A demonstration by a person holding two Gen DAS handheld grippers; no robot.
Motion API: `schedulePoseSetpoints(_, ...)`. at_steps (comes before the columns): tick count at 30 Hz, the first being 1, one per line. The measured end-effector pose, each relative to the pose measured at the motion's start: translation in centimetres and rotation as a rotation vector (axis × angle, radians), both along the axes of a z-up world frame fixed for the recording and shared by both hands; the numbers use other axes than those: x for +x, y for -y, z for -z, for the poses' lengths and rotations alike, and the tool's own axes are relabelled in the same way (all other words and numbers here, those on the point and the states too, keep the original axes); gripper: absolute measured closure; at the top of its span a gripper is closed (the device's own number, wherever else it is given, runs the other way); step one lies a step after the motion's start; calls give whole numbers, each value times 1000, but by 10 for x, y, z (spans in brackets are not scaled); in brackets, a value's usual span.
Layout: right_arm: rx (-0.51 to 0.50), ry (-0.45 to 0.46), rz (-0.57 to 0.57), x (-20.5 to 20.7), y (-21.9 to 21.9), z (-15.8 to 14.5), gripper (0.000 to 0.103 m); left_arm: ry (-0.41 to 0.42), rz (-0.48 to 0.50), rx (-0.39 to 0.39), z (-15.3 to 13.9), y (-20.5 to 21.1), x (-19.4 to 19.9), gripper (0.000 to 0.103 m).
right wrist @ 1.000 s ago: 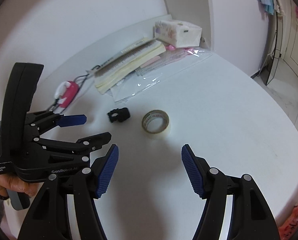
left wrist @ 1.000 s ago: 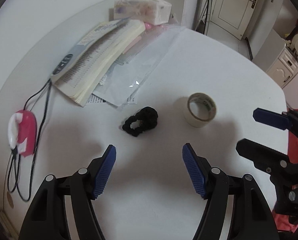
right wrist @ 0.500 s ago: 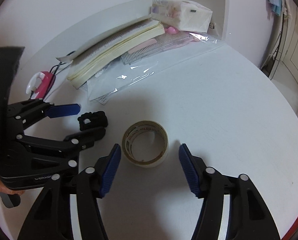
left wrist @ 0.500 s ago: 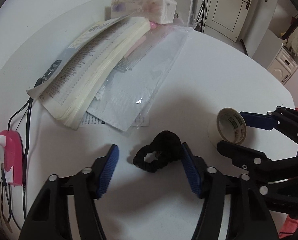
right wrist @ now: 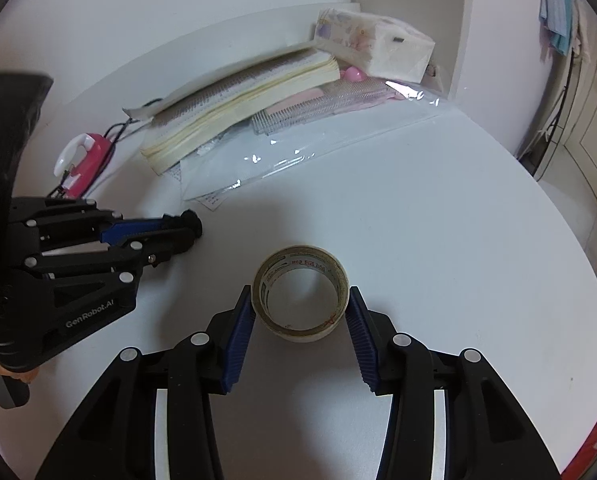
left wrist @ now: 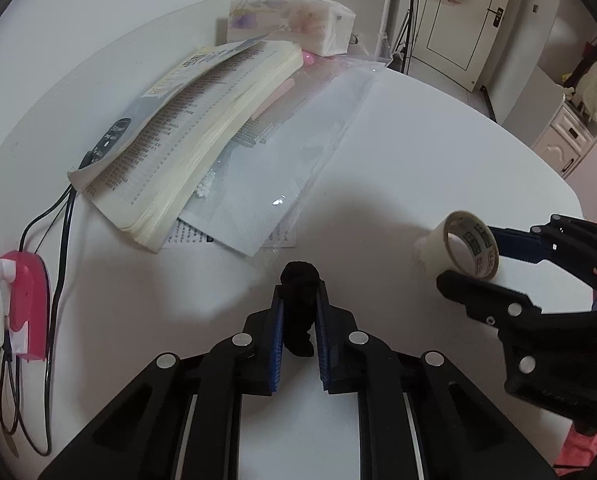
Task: Collect trash
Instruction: 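Grasp the black hair tie with the left tool while the right tool grasps the tape roll, then carry the hair tie and tape roll in both tools over the orange bin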
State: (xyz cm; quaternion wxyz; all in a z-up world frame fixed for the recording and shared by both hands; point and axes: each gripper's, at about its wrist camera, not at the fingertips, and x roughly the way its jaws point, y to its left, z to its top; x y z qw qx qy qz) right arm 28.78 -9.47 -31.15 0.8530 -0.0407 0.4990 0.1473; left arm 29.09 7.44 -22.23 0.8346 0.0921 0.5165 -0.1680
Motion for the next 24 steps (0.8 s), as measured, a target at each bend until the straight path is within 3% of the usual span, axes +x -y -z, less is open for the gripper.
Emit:
schedulePoseSetpoints(12, 107, 54, 66, -65, 45, -58, 57, 59, 20, -27, -56, 29, -51, 87)
schedulePoseSetpoints(24, 160, 102, 180, -191, 137, -116, 57, 73, 166, -75, -89, 139, -144, 87)
